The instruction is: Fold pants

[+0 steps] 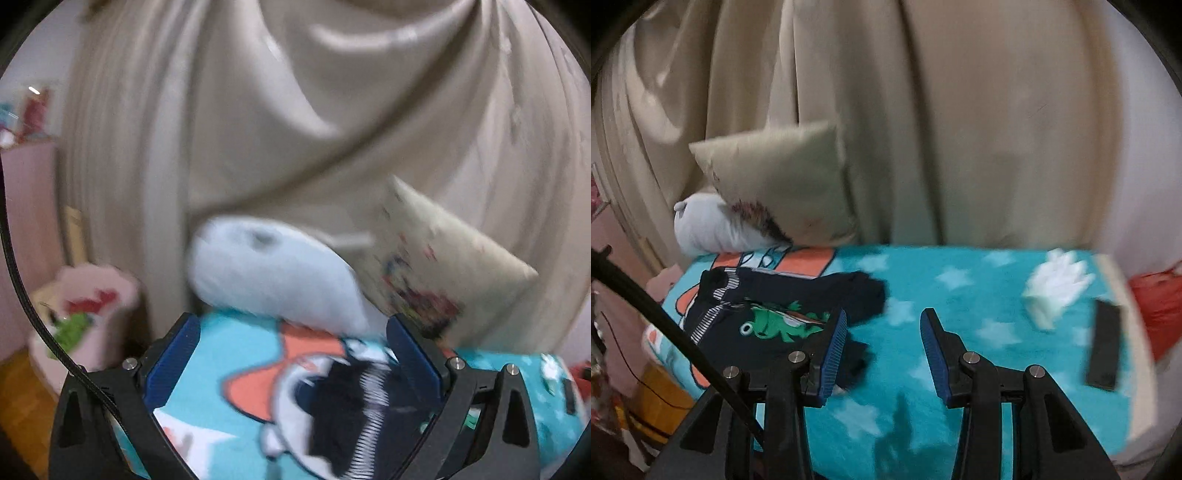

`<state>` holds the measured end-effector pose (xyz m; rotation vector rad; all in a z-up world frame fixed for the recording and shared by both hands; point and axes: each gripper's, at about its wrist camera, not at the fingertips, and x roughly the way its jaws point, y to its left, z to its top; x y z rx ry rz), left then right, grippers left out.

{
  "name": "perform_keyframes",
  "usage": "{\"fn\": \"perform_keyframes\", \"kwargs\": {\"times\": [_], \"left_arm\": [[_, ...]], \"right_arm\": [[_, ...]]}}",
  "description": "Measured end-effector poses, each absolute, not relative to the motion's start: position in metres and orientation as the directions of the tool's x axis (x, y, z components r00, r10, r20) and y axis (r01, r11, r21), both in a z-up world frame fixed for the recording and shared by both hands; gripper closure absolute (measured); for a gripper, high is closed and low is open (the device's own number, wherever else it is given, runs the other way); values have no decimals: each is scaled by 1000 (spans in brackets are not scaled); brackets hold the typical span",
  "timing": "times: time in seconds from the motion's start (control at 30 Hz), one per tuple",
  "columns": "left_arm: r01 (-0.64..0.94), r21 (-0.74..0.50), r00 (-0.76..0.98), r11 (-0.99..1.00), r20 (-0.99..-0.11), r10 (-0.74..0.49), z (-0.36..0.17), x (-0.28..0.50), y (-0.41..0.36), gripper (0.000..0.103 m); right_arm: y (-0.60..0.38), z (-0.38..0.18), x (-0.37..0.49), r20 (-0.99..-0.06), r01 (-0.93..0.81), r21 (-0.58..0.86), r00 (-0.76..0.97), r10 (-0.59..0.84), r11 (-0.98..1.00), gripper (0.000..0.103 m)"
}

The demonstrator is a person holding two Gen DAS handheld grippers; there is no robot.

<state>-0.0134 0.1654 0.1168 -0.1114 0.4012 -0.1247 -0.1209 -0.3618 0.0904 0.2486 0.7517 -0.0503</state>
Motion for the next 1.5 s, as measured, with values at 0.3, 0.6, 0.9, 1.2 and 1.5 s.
{"fn": "perform_keyframes", "kwargs": {"times": [0.3,0.6,0.9,1.2,1.5], "left_arm": [[393,-128,706,910,-592,-388,49,106,58,2],[558,-71,498,827,-768,-402,-24,187,-16,2],[659,-36,297,751,-905,-304,-76,198,-50,76],[595,-48,411,802,-839,-355,-31,179,-34,97],[552,6,570,834,-733,-372,22,94,10,97]], "right_arm": [[-312,25,47,-798,-91,224,555,237,970,58],[-265,-38,145,-889,-242,207,358,286,948,58],[-227,-76,168,-930,-323,187,246,273,928,58],[-230,-39,147,-880,-290,184,377,289,939,99],[-213,14,75,-795,-350,187,495,350,918,99]]}}
